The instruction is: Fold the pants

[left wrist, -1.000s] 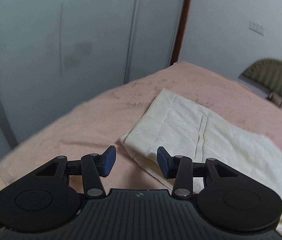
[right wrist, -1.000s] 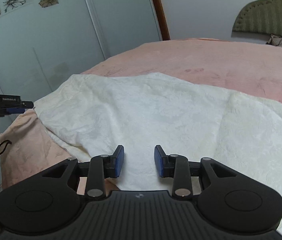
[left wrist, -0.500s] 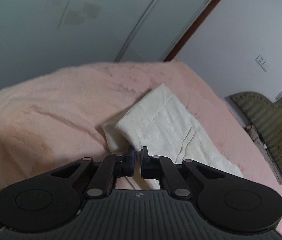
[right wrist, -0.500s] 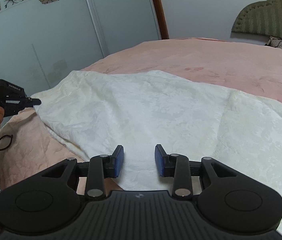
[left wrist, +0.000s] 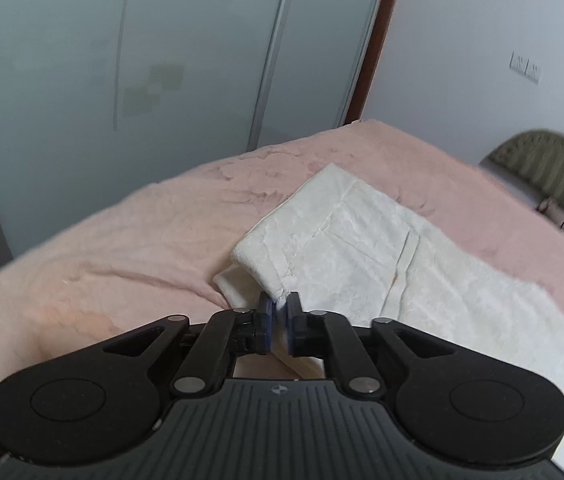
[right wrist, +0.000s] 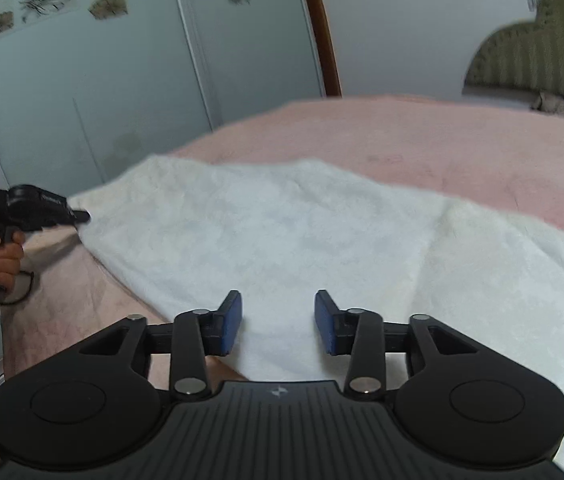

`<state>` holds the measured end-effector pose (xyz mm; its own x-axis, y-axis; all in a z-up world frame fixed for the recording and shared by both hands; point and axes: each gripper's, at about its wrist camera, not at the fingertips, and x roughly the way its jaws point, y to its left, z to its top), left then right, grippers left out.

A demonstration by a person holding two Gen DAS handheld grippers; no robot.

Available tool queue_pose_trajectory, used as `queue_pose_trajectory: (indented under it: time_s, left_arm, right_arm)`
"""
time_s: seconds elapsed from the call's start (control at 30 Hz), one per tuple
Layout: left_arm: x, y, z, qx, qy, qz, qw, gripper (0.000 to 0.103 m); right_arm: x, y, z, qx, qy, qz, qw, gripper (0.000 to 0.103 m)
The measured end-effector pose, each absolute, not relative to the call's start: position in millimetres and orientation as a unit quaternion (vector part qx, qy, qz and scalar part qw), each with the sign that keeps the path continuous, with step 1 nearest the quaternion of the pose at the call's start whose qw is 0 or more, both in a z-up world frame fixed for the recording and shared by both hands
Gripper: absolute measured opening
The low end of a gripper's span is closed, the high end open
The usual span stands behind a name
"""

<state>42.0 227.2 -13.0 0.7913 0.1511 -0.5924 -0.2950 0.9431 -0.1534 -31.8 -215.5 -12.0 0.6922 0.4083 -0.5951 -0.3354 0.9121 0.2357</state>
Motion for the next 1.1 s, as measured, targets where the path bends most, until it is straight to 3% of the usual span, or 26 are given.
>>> queue_pose_trajectory:
  time_s: [0.13, 0.33, 0.53, 0.7, 0.73, 0.87, 1.1]
  left_arm:
    - [32.2, 215.0, -2.8, -0.073, 0.273, 0.171, 0.944, 0.043]
    - [19.4, 167.2, 31.7, 0.003, 0.187, 0.189, 0.964, 0.045]
    - [37.1, 69.3, 31.7, 0.056, 0.225, -0.032, 0.972, 0.048]
    - [26.6, -19.6, 13.6, 0.150, 0.218, -0.180, 0.947, 0.053]
    - [23.3, -32.9, 7.6, 0.175, 0.216, -0.205, 0.938, 0.054]
    - [-1.1, -58.3, -18.8, 0.263, 0.219, -0.293, 0.893, 0.053]
    - [-6.2, -72.5, -23.9, 0.242, 0.200, -0.288, 0.905, 0.057]
  right_arm:
    - [-57.2, -241.9, -1.7, 0.091, 0.290, 0.175, 0.936, 0.047]
    - [-108.3, -329.7, 12.4, 0.180, 0.251, 0.014, 0.951, 0.049]
    - [-165.7, -397.9, 7.6, 0.295, 0.207, -0.097, 0.928, 0.051]
    - [-162.4, -413.3, -5.4, 0.316, 0.223, -0.065, 0.920, 0.053]
    - [-158.8, -417.8, -11.4, 0.326, 0.244, -0.051, 0.912, 0.057]
    - [-171.1, -426.1, -11.9, 0.332, 0.258, -0.064, 0.905, 0.058]
    - [-164.4, -424.9, -1.1, 0.301, 0.227, -0.074, 0.923, 0.064]
